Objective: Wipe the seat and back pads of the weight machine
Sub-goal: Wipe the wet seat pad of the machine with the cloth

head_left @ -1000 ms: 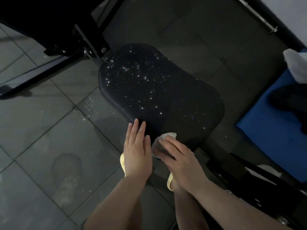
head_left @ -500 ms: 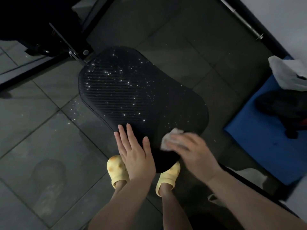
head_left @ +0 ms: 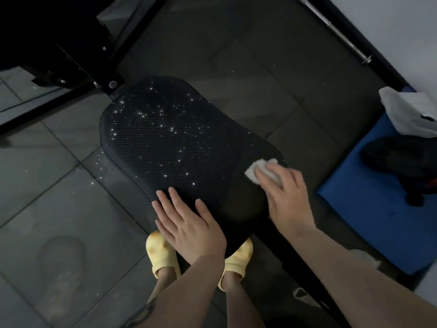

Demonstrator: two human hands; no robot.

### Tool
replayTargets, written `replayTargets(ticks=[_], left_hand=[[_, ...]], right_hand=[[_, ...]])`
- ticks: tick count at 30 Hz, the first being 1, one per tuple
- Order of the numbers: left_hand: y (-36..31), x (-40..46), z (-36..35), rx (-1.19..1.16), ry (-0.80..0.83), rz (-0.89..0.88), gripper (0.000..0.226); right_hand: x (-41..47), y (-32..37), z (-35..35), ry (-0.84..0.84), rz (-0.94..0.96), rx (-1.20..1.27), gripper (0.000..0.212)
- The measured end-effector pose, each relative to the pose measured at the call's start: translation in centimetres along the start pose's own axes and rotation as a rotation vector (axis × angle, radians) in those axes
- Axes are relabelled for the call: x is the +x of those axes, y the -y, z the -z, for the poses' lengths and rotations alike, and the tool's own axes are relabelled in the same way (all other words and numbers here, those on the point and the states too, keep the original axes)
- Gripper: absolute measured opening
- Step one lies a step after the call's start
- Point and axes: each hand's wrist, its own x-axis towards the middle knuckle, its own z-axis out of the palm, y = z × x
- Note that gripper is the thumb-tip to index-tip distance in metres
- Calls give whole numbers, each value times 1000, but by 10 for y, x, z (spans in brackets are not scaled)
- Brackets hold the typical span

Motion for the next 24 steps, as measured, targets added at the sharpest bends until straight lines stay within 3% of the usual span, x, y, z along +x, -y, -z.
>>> replayTargets(ticks=[2, 3, 5, 7, 9, 12, 15, 17, 19, 22, 24], left_hand=[[-1, 0, -1, 4, -5, 1, 60], [-1, 0, -1, 1, -11, -3, 60], [0, 0, -1, -16, -18, -4, 59], [1, 0, -2, -27, -19, -3, 59], [1, 0, -2, -16, -24, -9, 58], [0, -1, -3, -7, -32, -9, 58], [0, -2, -2, 0, -34, -10, 58], [-2, 0, -1, 3, -26, -6, 58], [-2, 1, 1, 6, -6, -11, 58], [10, 6, 10, 19, 47, -83, 59], [24, 11, 20, 31, 99, -163, 60]], right_hand=[[18, 34, -12, -100, -268, 66, 47], [22, 54, -18, -83, -265, 89, 46], [9, 79, -29, 42, 60, 104, 43], [-2, 58, -23, 136, 406, 81, 43], [4, 13, -11, 98, 443, 46, 49], [31, -31, -1, 3, 70, -4, 46], [70, -1, -13, -32, -365, 33, 39], [87, 32, -18, -28, -509, 82, 41], [81, 46, -21, -15, -339, 102, 49], [47, 18, -14, 79, 185, 84, 51], [37, -10, -3, 97, 279, 24, 53]])
